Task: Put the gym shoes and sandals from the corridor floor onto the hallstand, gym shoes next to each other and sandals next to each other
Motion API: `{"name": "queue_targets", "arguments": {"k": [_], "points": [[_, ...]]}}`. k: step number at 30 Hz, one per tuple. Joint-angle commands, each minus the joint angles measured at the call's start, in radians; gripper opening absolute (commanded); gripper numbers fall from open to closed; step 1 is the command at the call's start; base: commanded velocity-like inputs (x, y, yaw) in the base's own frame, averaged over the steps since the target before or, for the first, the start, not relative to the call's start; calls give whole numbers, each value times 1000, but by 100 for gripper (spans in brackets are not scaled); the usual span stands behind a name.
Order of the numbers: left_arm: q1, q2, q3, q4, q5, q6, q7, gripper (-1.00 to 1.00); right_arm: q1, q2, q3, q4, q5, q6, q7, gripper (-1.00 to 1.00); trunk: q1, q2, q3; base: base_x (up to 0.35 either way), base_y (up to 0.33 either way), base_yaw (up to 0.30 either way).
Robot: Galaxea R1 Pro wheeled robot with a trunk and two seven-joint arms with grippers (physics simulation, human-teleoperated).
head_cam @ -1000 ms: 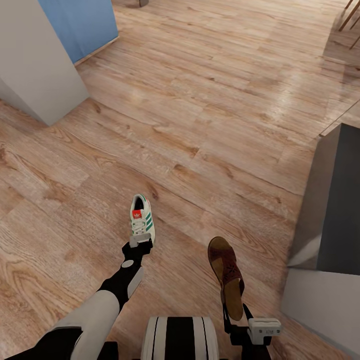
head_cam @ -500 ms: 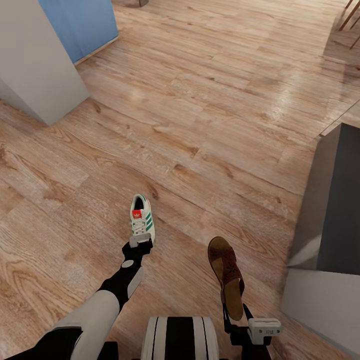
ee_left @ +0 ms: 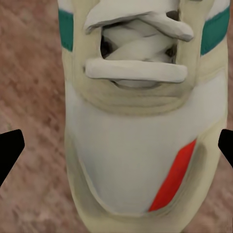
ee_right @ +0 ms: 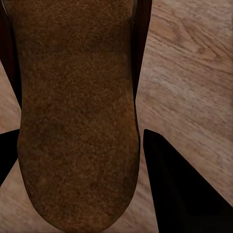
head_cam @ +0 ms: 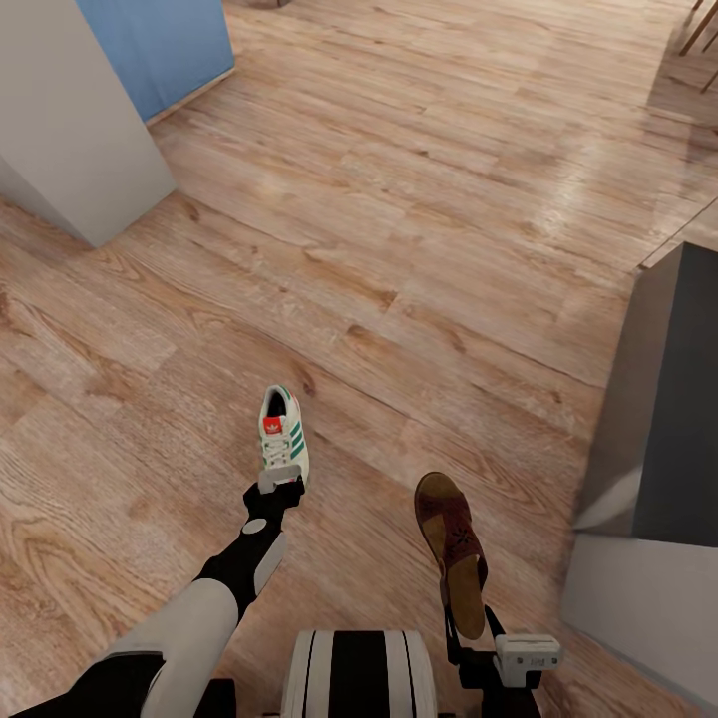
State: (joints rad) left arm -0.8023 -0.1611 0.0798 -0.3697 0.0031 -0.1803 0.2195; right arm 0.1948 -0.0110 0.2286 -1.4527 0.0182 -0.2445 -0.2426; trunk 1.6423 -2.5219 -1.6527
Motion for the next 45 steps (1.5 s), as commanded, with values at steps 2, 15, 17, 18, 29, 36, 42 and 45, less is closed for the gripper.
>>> {"name": "queue_targets", "arguments": {"k": [2, 15, 17, 18, 29, 36, 42, 45], "points": [[0, 0, 0, 0, 0, 0, 0, 100, 0, 0, 0, 0, -3, -1, 2, -100, 0, 0, -2, 0, 0, 0], [0, 0, 0, 0, 0, 0, 0, 100, 0, 0, 0, 0, -3, -1, 2, -100, 0, 0, -5, 0, 0, 0], [0, 0, 0, 0, 0, -1, 0, 100, 0, 0, 0, 0, -3, -1, 2, -100, 0, 0, -5, 0, 0, 0], [0, 0, 0, 0, 0, -1, 0, 100, 0, 0, 0, 0, -3, -1, 2, -100, 0, 0, -5, 0, 0, 0], [0, -1, -1, 0, 0, -1, 0, 100, 0, 0, 0, 0, -3, -1, 2, -100, 0, 0, -6, 0, 0, 0], [0, -2, -1, 0, 0, -1, 0, 100, 0, 0, 0, 0, -3, -1, 2, -100, 0, 0, -6, 0, 0, 0], [0, -3, -2, 0, 0, -1, 0, 100, 0, 0, 0, 0, -3, -1, 2, -100, 0, 0, -6, 0, 0, 0], [0, -4, -2, 0, 0, -1, -1, 100, 0, 0, 0, 0, -3, -1, 2, -100, 0, 0, -6, 0, 0, 0]]}}
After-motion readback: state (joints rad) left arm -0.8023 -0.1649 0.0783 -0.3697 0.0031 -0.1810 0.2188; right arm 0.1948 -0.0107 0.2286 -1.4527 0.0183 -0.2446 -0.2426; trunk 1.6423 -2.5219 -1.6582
